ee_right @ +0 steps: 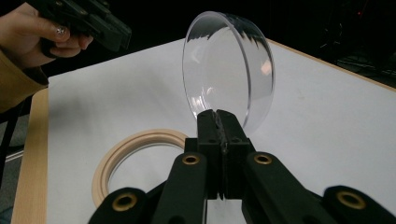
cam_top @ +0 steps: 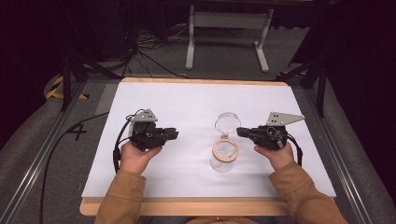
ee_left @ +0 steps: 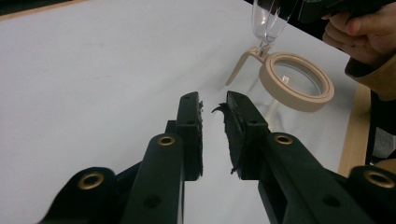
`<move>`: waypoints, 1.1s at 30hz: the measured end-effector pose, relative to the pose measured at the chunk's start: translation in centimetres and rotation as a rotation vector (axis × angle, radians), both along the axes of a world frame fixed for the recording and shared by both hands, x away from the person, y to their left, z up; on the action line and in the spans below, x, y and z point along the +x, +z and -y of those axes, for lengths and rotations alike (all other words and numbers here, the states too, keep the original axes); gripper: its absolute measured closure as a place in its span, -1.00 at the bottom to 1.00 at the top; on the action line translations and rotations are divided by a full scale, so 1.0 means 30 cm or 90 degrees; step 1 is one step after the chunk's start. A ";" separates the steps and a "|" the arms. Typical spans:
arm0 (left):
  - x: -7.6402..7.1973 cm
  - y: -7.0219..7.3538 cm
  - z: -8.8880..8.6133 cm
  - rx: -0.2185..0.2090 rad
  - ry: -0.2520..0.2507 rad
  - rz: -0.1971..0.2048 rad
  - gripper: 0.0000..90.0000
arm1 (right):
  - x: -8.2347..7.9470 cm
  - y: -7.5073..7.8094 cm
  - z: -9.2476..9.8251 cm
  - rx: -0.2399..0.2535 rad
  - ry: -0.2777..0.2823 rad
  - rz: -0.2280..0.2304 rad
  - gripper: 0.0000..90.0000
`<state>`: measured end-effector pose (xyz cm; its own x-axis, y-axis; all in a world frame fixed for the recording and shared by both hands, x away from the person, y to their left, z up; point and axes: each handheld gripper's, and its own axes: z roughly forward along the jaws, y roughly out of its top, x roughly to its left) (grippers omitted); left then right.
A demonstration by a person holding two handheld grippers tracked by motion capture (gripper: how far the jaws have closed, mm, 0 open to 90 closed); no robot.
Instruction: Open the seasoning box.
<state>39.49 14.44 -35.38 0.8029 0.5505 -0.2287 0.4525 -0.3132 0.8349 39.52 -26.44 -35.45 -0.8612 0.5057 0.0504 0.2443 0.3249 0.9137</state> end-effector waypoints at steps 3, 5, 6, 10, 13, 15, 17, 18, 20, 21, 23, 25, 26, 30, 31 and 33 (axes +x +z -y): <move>-0.004 0.010 -0.002 0.004 0.003 0.009 0.66 | -0.003 0.011 0.015 0.003 0.003 0.002 0.96; -0.009 0.022 -0.008 0.016 0.010 0.022 0.64 | -0.007 0.028 0.039 0.000 -0.004 0.006 0.94; -0.011 0.028 -0.011 0.018 0.011 0.022 0.64 | -0.008 0.034 0.051 -0.001 -0.006 0.007 0.93; -0.018 0.041 -0.028 0.030 0.023 0.037 0.59 | -0.009 0.059 0.099 0.000 -0.024 0.009 0.88; -0.017 0.042 -0.041 0.050 0.044 0.042 0.51 | -0.005 0.072 0.139 -0.003 -0.048 0.005 0.81; -0.014 0.040 -0.051 0.058 0.060 0.038 0.44 | 0.001 0.073 0.160 -0.007 -0.062 -0.001 0.74; -0.009 0.035 -0.062 0.068 0.077 0.035 0.44 | 0.009 0.070 0.178 -0.009 -0.074 -0.008 0.71; -0.006 0.030 -0.069 0.071 0.087 0.025 0.43 | 0.012 0.068 0.185 -0.009 -0.081 -0.012 0.69; 0.003 0.020 -0.084 0.078 0.102 0.017 0.42 | 0.023 0.063 0.206 -0.016 -0.101 -0.019 0.66; 0.006 0.017 -0.091 0.085 0.107 0.014 0.42 | 0.027 0.061 0.218 -0.020 -0.113 -0.022 0.64; 0.010 0.012 -0.098 0.084 0.111 0.005 0.41 | 0.031 0.058 0.228 -0.023 -0.121 -0.024 0.64; 0.015 0.003 -0.105 0.081 0.116 -0.004 0.40 | 0.041 0.052 0.251 -0.030 -0.141 -0.030 0.61; 0.019 -0.003 -0.108 0.081 0.117 -0.004 0.40 | 0.046 0.048 0.261 -0.034 -0.152 -0.033 0.60; 0.038 -0.028 -0.120 0.082 0.123 -0.020 0.39 | 0.066 0.022 0.307 -0.044 -0.194 -0.052 0.57; 0.041 -0.034 -0.121 0.082 0.126 -0.029 0.38 | 0.071 0.014 0.316 -0.047 -0.201 -0.057 0.57; 0.051 -0.048 -0.123 0.082 0.129 -0.038 0.38 | 0.083 -0.007 0.332 -0.051 -0.215 -0.070 0.56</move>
<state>41.02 18.13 -36.81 0.6607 0.7263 -0.1896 0.5639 -0.3135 0.7640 42.01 -36.41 -35.64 -0.6369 0.7665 0.0826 0.4456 0.2786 0.8508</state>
